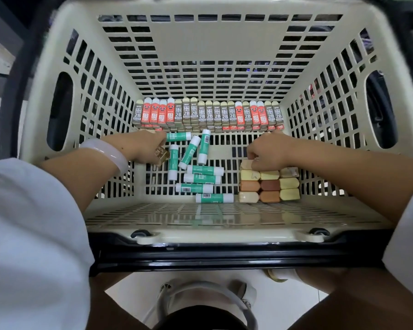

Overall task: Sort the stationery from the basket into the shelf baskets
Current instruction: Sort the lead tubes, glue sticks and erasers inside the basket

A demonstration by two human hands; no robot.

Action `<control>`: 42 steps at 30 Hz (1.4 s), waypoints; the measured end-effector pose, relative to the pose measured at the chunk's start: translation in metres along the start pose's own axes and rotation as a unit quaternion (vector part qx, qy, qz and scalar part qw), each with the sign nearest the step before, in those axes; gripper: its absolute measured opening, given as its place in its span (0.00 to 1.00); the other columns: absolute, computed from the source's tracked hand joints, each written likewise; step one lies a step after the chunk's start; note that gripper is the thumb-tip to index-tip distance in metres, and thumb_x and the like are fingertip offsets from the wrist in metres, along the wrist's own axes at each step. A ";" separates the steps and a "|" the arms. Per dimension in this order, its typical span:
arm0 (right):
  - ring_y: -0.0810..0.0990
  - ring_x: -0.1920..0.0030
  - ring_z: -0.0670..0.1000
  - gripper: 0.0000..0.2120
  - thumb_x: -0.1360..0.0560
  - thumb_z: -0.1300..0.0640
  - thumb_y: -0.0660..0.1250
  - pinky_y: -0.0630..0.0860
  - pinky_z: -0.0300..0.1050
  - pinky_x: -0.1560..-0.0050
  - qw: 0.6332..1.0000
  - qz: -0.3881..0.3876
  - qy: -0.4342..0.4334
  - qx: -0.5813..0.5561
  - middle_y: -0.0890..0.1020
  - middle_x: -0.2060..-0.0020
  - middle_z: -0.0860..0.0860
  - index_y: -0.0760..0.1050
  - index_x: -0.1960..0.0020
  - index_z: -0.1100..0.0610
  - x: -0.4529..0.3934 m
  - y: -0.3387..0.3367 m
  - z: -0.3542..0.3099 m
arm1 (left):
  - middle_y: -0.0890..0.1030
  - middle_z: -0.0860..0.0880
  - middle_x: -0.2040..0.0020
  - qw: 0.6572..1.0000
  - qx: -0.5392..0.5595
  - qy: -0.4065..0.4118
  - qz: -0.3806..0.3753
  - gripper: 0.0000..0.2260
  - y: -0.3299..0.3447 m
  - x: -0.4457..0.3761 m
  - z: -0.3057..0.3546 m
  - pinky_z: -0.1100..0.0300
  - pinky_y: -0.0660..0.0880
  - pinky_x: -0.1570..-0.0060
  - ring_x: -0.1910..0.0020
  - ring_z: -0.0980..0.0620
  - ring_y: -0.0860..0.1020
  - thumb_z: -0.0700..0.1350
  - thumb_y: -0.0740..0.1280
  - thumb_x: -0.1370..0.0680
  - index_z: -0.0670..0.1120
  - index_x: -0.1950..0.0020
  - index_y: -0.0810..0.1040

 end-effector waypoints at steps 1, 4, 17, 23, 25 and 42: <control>0.73 0.42 0.54 0.17 0.23 0.53 0.58 0.65 0.52 0.38 1.000 0.000 -0.006 -0.007 0.77 0.41 0.52 0.70 0.35 0.55 0.000 0.001 -0.001 | 0.74 0.47 0.51 1.000 0.001 0.004 -0.014 0.23 0.004 0.001 0.001 0.64 0.66 0.69 0.65 0.55 0.70 0.44 0.65 0.23 0.49 0.31 0.61; 0.71 0.36 0.55 0.21 0.22 0.56 0.57 0.69 0.48 0.39 0.998 -0.013 -0.044 -0.051 0.72 0.34 0.53 0.64 0.30 0.52 0.000 0.005 -0.008 | 0.76 0.43 0.45 0.999 -0.030 0.019 -0.024 0.27 0.012 0.000 0.006 0.64 0.67 0.68 0.65 0.55 0.71 0.43 0.64 0.23 0.51 0.27 0.57; 0.76 0.48 0.52 0.18 0.21 0.55 0.58 0.71 0.42 0.50 0.981 0.086 -0.081 -0.154 0.78 0.46 0.53 0.67 0.32 0.55 0.001 -0.012 -0.019 | 0.77 0.46 0.55 1.000 0.006 0.020 0.014 0.07 -0.010 0.004 0.015 0.64 0.69 0.67 0.62 0.51 0.73 0.47 0.65 0.24 0.44 0.51 0.71; 0.78 0.48 0.47 0.19 0.24 0.51 0.63 0.74 0.39 0.45 0.887 0.076 -0.113 -0.441 0.78 0.50 0.47 0.66 0.34 0.53 0.007 -0.019 -0.036 | 0.82 0.37 0.54 0.831 0.546 0.079 -0.068 0.06 -0.015 0.024 0.068 0.63 0.80 0.56 0.59 0.51 0.83 0.37 0.66 0.25 0.41 0.51 0.70; 0.77 0.48 0.46 0.15 0.25 0.53 0.66 0.73 0.34 0.46 0.876 0.097 -0.105 -0.461 0.77 0.52 0.46 0.69 0.39 0.53 0.008 -0.023 -0.033 | 0.81 0.37 0.54 0.795 0.595 0.096 -0.067 0.05 -0.010 0.026 0.081 0.63 0.80 0.55 0.57 0.50 0.83 0.36 0.65 0.24 0.41 0.53 0.69; 0.73 0.65 0.46 0.13 0.25 0.53 0.66 0.64 0.35 0.66 0.937 0.215 -0.077 -0.264 0.73 0.67 0.46 0.76 0.43 0.57 0.006 -0.030 -0.018 | 0.55 0.49 0.24 0.864 -0.370 0.340 0.034 0.27 0.056 0.022 0.119 0.40 0.53 0.32 0.26 0.47 0.49 0.41 0.58 0.20 0.55 0.25 0.51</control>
Point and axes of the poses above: each hand's wrist, its own x-axis away from the middle knuckle, its own y-axis out of the palm, z = x × y, the point moved 6 cm from there along -x, towards the middle knuckle
